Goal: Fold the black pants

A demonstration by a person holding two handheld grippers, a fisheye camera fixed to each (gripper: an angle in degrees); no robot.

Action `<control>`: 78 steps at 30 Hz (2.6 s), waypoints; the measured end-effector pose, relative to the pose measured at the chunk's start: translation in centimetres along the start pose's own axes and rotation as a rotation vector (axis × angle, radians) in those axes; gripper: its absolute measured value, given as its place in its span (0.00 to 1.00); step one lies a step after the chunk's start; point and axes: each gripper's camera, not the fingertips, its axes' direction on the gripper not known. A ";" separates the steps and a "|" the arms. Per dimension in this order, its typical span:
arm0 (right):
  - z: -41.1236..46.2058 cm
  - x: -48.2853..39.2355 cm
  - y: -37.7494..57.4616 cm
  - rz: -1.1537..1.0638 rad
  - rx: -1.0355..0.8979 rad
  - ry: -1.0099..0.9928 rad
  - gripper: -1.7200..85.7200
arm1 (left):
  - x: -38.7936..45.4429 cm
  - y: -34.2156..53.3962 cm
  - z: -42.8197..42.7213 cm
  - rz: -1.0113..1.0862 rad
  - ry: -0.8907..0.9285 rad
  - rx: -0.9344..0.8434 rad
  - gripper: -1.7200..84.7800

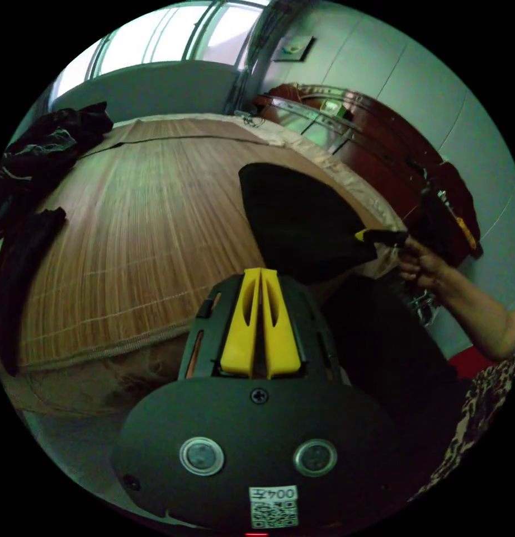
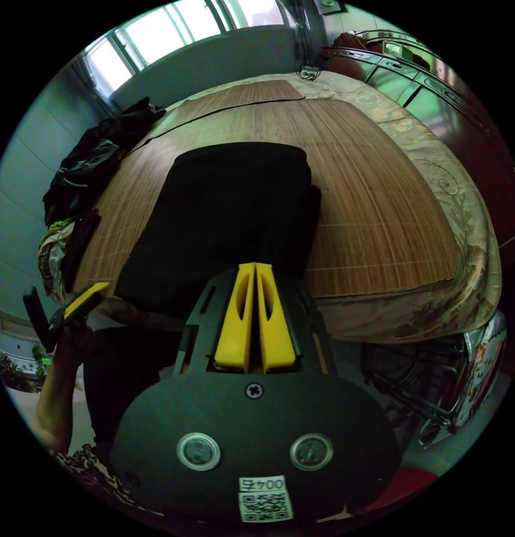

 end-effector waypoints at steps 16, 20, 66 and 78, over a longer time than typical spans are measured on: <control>-1.3 3.2 1.4 -0.054 0.134 -0.075 0.02 | 6.6 -4.2 5.9 0.093 -0.027 -0.049 0.02; -2.4 6.5 2.3 0.094 0.204 -0.155 0.08 | 9.4 -5.5 4.5 0.132 0.031 0.010 0.02; 1.0 11.9 -2.3 0.478 0.053 -0.541 0.12 | 1.7 0.3 -1.4 -0.159 0.128 -0.051 0.02; 0.4 3.1 -6.6 0.413 -0.130 -0.508 0.11 | -7.1 0.8 -5.9 -0.204 0.008 -0.053 0.02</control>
